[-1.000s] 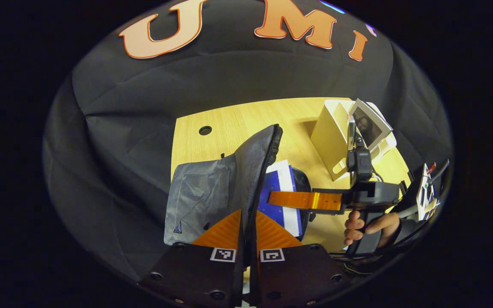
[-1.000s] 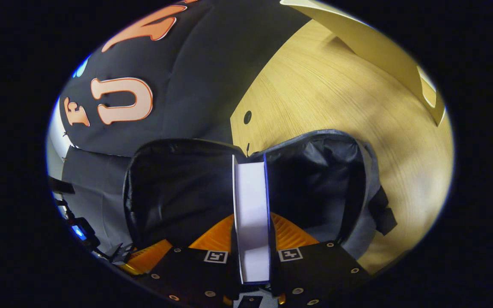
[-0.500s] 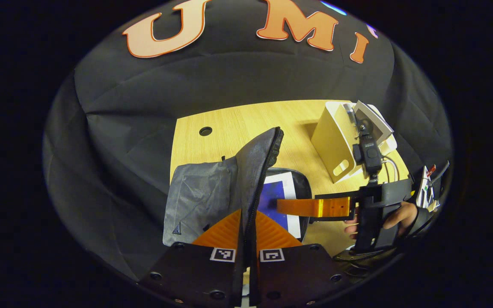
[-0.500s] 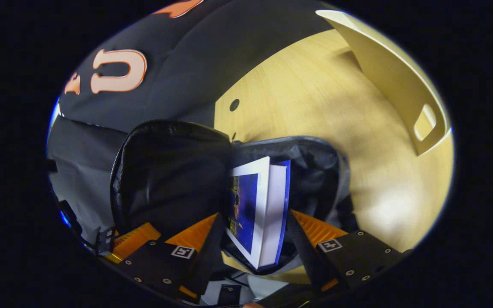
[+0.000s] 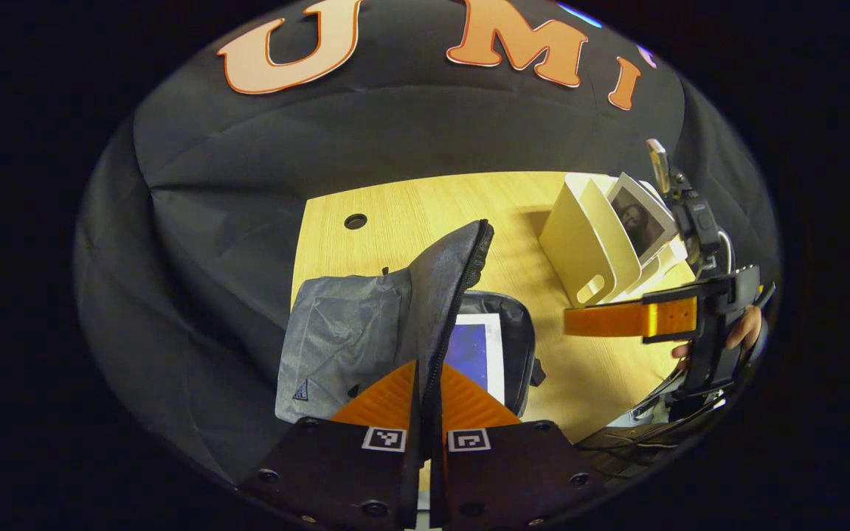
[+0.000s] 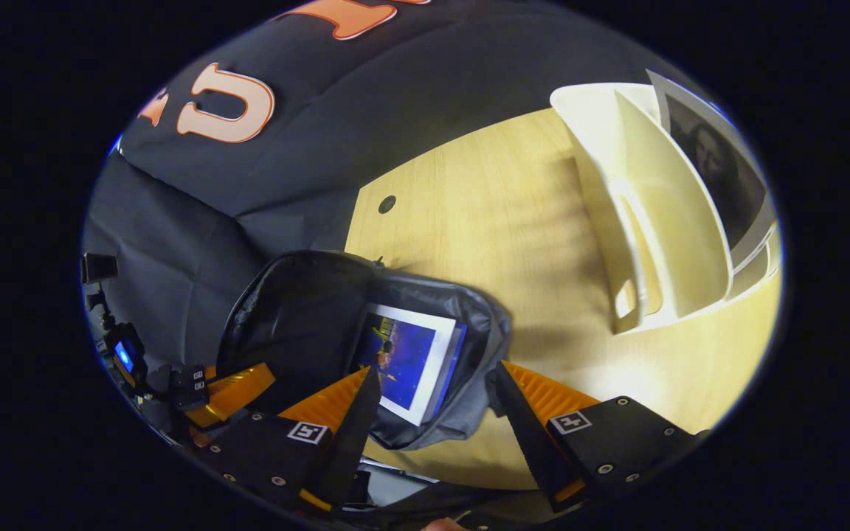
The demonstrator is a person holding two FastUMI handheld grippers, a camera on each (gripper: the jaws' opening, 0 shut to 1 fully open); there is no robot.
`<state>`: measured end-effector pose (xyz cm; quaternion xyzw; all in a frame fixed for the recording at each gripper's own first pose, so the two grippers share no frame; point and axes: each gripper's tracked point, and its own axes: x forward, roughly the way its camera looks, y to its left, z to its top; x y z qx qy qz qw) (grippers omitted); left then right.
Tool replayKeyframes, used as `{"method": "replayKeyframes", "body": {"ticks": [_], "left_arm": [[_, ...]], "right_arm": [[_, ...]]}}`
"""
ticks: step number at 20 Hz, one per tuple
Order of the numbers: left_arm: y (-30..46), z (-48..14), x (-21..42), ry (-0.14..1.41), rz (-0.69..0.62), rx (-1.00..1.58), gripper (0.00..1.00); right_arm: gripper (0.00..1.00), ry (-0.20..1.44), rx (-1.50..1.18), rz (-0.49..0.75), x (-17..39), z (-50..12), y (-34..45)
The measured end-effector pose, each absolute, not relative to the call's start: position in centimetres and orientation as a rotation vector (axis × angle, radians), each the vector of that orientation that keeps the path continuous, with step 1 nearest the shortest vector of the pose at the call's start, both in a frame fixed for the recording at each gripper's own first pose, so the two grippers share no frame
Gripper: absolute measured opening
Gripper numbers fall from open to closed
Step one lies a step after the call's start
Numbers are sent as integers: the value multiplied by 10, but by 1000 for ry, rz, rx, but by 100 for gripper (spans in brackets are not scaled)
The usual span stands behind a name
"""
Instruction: Open the schoolbag, grab two books from the bookshelf and put them into the schoolbag.
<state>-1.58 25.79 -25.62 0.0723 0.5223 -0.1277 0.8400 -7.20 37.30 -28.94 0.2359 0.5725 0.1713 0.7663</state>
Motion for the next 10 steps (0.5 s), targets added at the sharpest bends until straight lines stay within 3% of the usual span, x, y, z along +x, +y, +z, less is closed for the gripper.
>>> {"method": "replayKeyframes", "body": {"ticks": [10], "left_arm": [[249,-270,-23,1137,-278,164,7]], "right_arm": [[95,1206,317,305,-49,-231,251]]}}
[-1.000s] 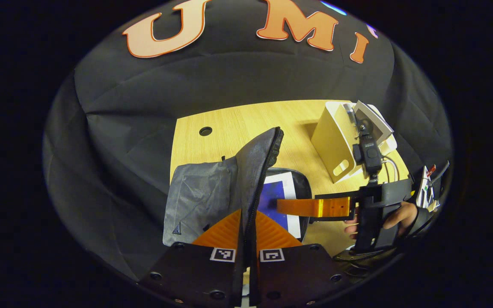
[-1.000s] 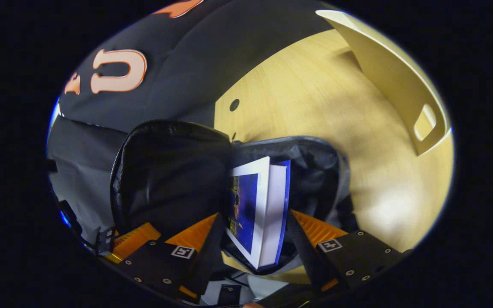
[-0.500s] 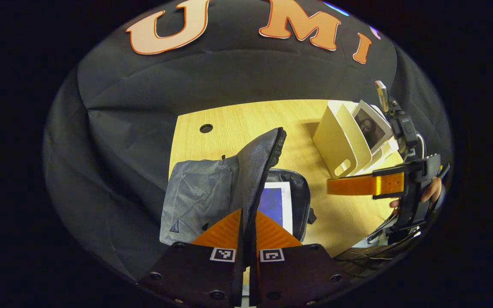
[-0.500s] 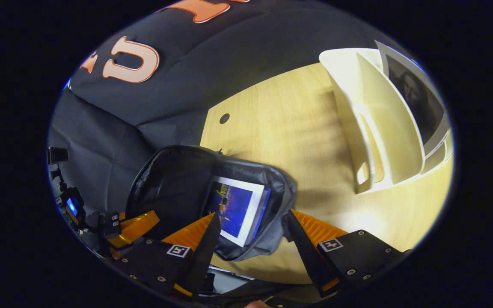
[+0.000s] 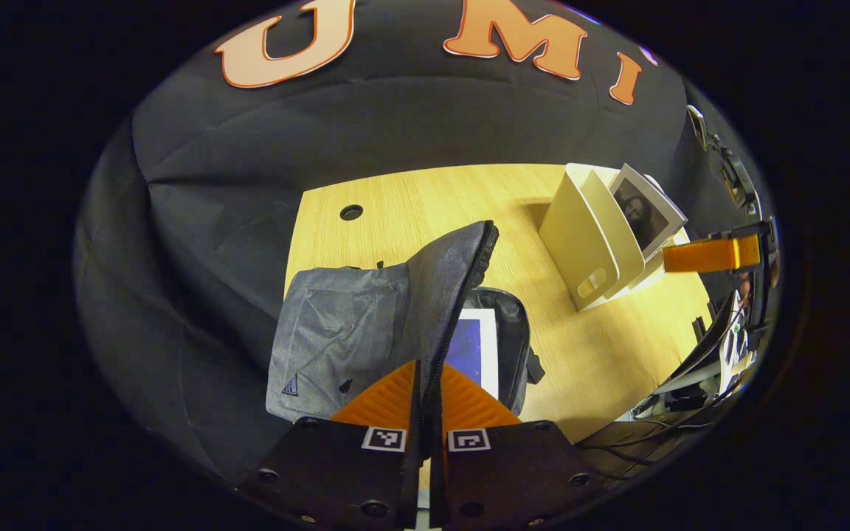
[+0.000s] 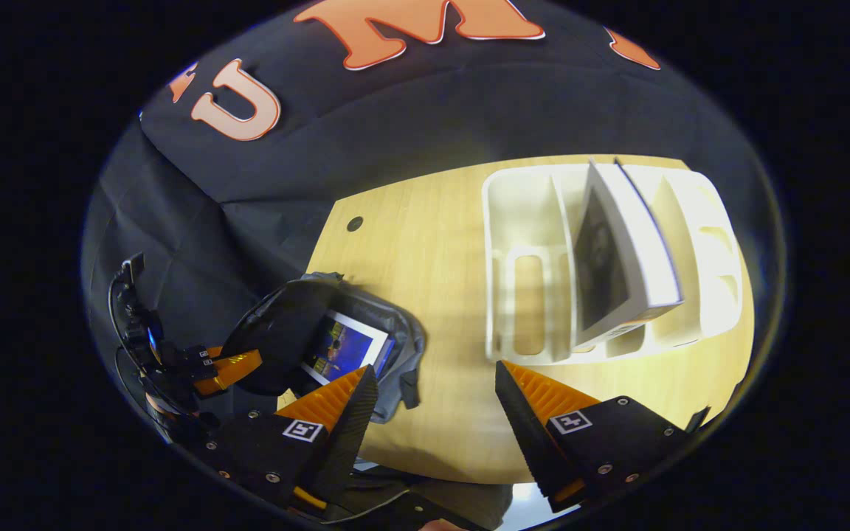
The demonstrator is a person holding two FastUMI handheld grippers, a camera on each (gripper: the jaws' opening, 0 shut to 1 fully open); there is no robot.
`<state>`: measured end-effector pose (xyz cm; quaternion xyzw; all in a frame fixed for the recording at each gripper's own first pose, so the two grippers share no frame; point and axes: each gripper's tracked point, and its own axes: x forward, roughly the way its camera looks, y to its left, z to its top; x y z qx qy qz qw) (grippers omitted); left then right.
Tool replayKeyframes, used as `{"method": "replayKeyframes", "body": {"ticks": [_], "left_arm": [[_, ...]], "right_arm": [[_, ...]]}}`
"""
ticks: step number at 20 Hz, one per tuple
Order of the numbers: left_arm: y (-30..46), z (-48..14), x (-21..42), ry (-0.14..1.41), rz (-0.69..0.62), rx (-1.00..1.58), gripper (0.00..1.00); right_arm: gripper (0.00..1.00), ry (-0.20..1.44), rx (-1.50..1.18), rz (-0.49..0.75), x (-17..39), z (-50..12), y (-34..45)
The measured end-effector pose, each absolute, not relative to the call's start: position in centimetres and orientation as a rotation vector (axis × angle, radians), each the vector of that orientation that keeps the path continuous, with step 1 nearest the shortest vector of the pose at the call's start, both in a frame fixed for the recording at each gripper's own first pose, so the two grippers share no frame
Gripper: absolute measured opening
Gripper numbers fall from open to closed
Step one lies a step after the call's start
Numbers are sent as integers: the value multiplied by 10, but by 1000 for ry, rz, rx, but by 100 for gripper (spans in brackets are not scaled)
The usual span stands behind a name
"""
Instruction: Open the schoolbag, grab two books from the bookshelf and put them into the schoolbag.
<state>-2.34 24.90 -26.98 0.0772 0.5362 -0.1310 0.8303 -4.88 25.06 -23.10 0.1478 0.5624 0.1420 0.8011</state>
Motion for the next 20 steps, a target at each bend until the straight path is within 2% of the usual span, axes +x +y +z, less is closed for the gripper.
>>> {"method": "replayKeyframes", "body": {"ticks": [9,20], "left_arm": [[239,-281,-24,1176,-266,180,7],[239,-288,-38,1238,-159,179,7]], "right_arm": [[95,1224,140,189,0,-204,147],[92,1375,114,181,45,-273,132]]}}
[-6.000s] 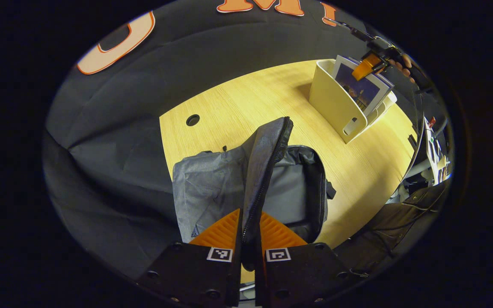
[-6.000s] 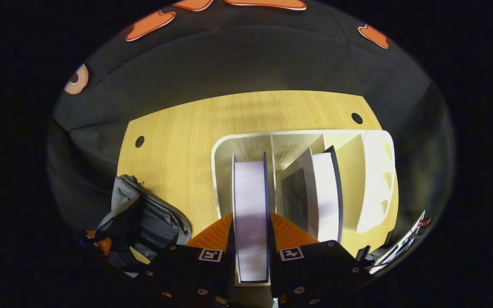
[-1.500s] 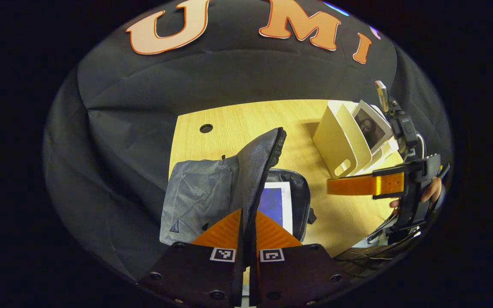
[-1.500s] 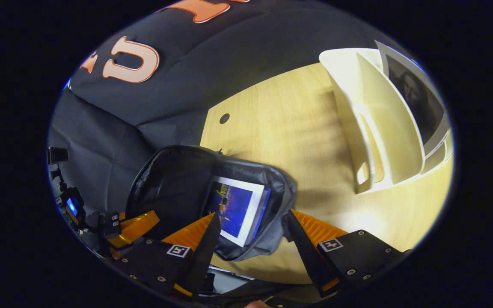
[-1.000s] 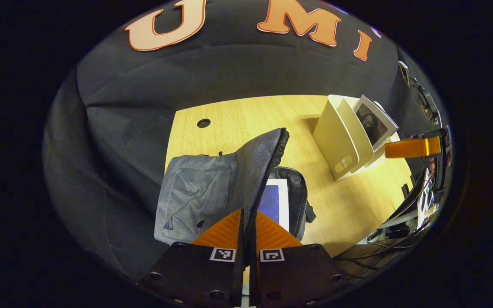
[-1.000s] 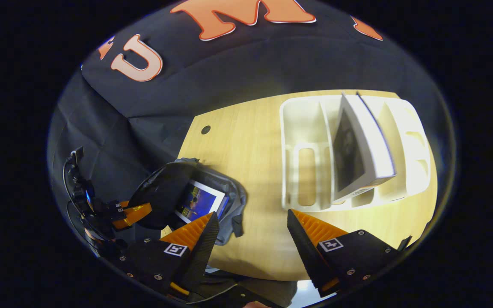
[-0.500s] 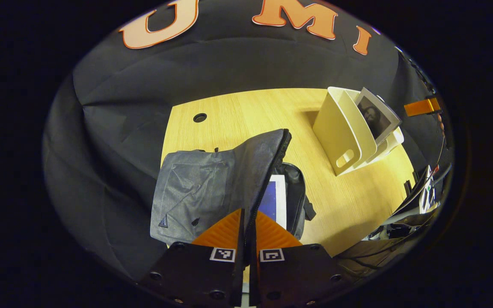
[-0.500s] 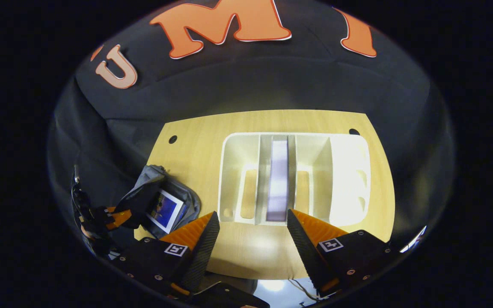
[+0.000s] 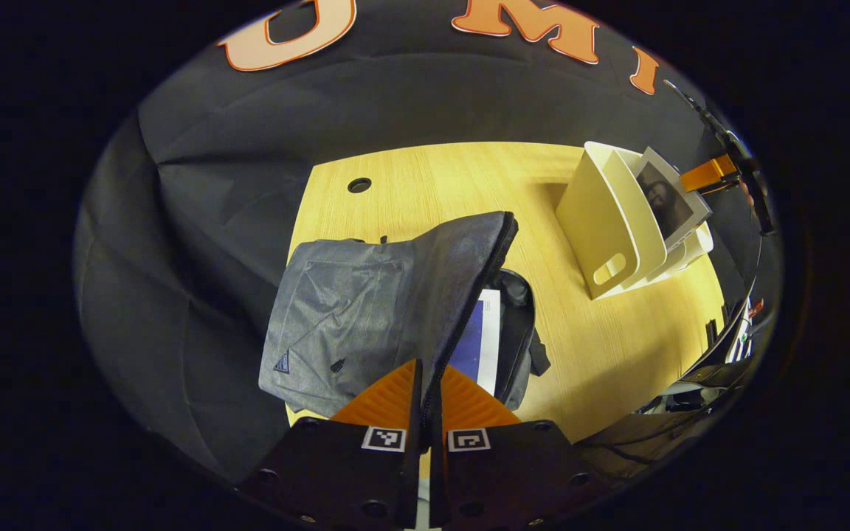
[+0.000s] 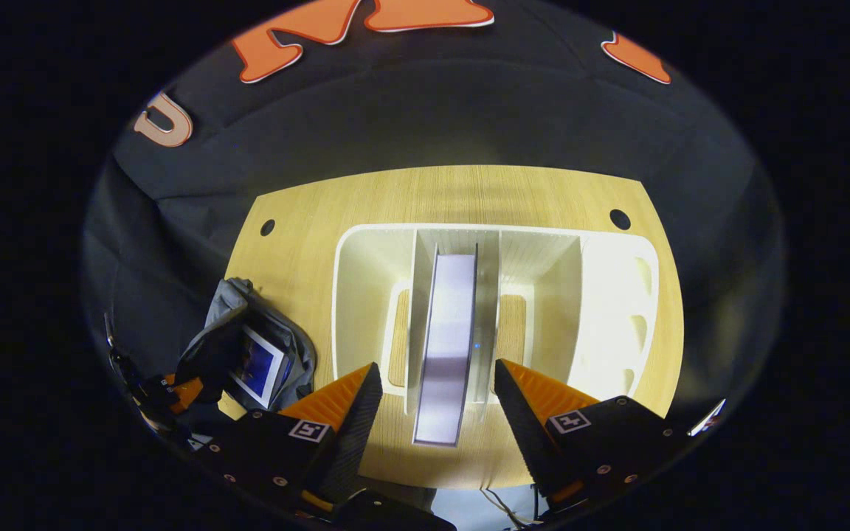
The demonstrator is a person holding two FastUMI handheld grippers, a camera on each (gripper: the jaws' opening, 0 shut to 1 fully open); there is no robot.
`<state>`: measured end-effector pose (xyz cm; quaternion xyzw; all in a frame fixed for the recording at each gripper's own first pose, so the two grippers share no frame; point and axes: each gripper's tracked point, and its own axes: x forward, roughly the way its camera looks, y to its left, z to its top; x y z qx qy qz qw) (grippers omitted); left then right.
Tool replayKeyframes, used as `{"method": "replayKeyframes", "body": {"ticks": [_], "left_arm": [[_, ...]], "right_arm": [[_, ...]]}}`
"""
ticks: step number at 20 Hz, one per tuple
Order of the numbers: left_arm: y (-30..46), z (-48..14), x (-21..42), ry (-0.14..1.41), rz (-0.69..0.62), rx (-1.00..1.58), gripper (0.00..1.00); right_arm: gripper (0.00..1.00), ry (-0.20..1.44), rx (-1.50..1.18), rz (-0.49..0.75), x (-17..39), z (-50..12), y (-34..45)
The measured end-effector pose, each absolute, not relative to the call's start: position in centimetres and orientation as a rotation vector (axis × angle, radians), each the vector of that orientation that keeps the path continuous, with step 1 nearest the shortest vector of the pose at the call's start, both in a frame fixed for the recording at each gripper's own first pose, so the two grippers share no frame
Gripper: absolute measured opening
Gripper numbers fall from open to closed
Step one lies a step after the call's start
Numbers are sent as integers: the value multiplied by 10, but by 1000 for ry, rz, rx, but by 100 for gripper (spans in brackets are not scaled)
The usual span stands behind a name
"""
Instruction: Open the schoolbag, grab two books from the bookshelf and put them into the schoolbag.
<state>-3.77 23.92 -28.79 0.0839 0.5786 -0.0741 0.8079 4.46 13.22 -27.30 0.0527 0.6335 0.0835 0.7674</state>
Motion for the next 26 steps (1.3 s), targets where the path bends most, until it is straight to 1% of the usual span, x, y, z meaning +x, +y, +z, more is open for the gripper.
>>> {"method": "replayKeyframes", "body": {"ticks": [1,4,5,7,8,9,11,13,14,15,16,20,26], "left_arm": [[239,-288,-40,1241,-149,181,7],[238,-288,-46,1254,-117,186,7],[238,-288,-48,1258,-107,187,7],[236,-291,-52,1264,-88,188,7],[236,-291,-52,1267,-79,186,7],[235,-291,-54,1271,-69,183,7],[235,-291,-57,1277,-55,180,7],[234,-292,-61,1283,-42,182,7],[233,-291,-62,1284,-40,185,7],[233,-293,-61,1282,-40,190,7],[234,-294,-60,1283,-39,189,7],[231,-298,-57,1286,-58,187,7],[227,-302,-49,1287,-163,200,6]], "right_arm": [[91,1387,114,184,49,-279,133],[77,1421,136,181,56,-295,139],[77,1431,141,183,56,-299,142],[69,1443,131,184,61,-309,142],[49,1453,130,184,62,-313,145],[56,1463,120,177,62,-318,146],[50,1474,92,169,63,-324,142],[47,1472,83,146,67,-325,137],[53,1471,82,133,69,-327,134],[41,1475,96,132,69,-326,132],[40,1479,107,132,65,-324,131],[39,1448,131,125,59,-305,126],[39,1352,208,50,39,-254,119]]}}
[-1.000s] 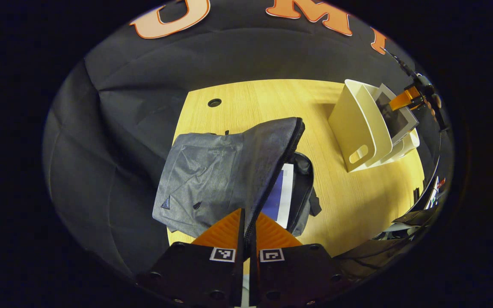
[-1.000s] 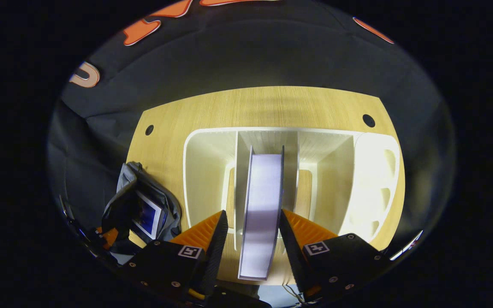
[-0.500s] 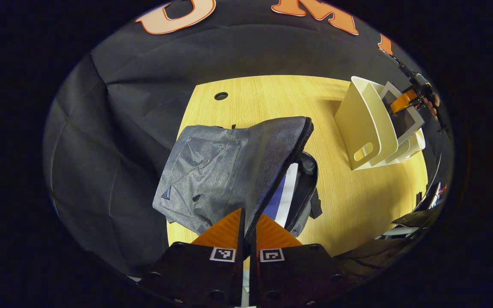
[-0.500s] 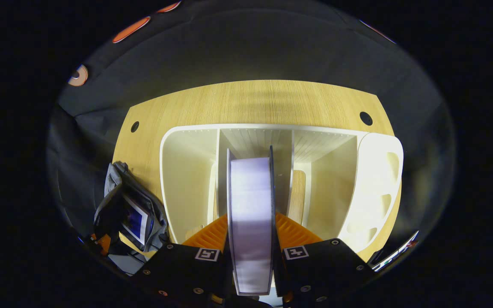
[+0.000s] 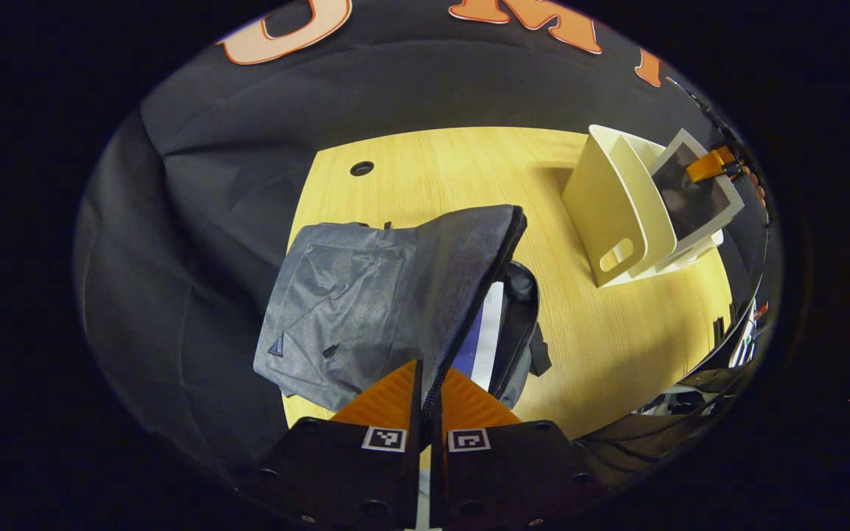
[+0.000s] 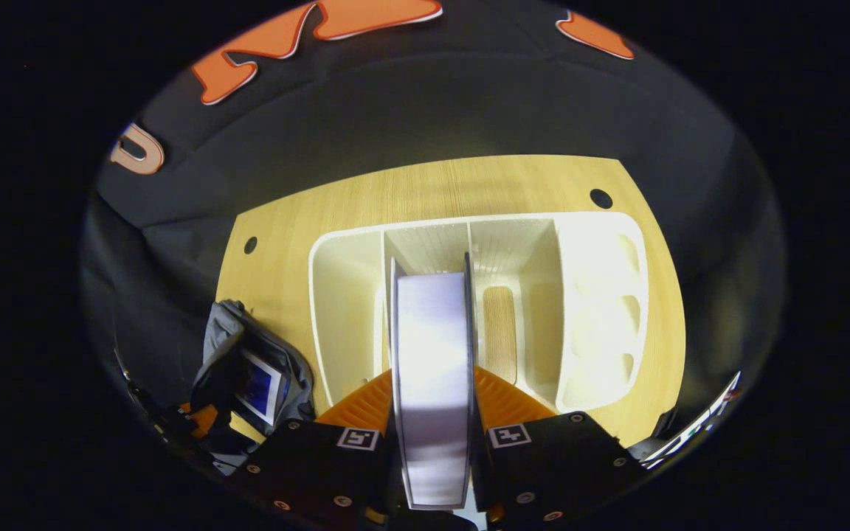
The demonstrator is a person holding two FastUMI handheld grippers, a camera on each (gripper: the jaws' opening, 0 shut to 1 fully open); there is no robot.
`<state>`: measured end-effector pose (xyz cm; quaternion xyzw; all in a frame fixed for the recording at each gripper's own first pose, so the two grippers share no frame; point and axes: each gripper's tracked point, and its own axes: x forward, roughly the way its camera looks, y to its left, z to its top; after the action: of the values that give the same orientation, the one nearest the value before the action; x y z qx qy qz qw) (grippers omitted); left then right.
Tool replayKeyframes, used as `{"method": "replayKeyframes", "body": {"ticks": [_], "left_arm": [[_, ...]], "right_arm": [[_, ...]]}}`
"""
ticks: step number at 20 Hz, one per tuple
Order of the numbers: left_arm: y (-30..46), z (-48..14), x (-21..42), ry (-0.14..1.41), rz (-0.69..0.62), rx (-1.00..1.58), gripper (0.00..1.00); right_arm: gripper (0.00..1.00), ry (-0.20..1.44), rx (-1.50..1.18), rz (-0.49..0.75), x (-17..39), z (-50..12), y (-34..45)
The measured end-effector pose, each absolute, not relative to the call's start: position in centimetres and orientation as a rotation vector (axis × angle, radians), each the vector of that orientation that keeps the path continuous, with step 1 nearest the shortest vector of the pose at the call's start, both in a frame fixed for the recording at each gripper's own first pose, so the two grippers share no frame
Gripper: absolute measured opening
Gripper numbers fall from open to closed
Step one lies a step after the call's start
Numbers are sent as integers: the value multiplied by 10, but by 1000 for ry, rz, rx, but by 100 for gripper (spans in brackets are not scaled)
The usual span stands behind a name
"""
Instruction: Open the schoolbag, grab two books from the bookshelf and put them into the schoolbag.
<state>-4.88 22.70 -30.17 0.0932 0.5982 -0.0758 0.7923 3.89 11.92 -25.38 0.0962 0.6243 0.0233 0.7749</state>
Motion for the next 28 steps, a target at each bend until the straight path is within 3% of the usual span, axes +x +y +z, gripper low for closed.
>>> {"method": "replayKeyframes", "body": {"ticks": [16,20,28], "left_arm": [[227,-299,-47,1243,-441,265,6],[230,-299,-46,1229,-482,282,6],[236,-298,-44,1217,-531,323,6]], "right_arm": [[39,1268,383,-148,-94,-196,140],[39,1261,425,-144,-126,-202,164],[39,1234,590,9,-149,-209,256]]}}
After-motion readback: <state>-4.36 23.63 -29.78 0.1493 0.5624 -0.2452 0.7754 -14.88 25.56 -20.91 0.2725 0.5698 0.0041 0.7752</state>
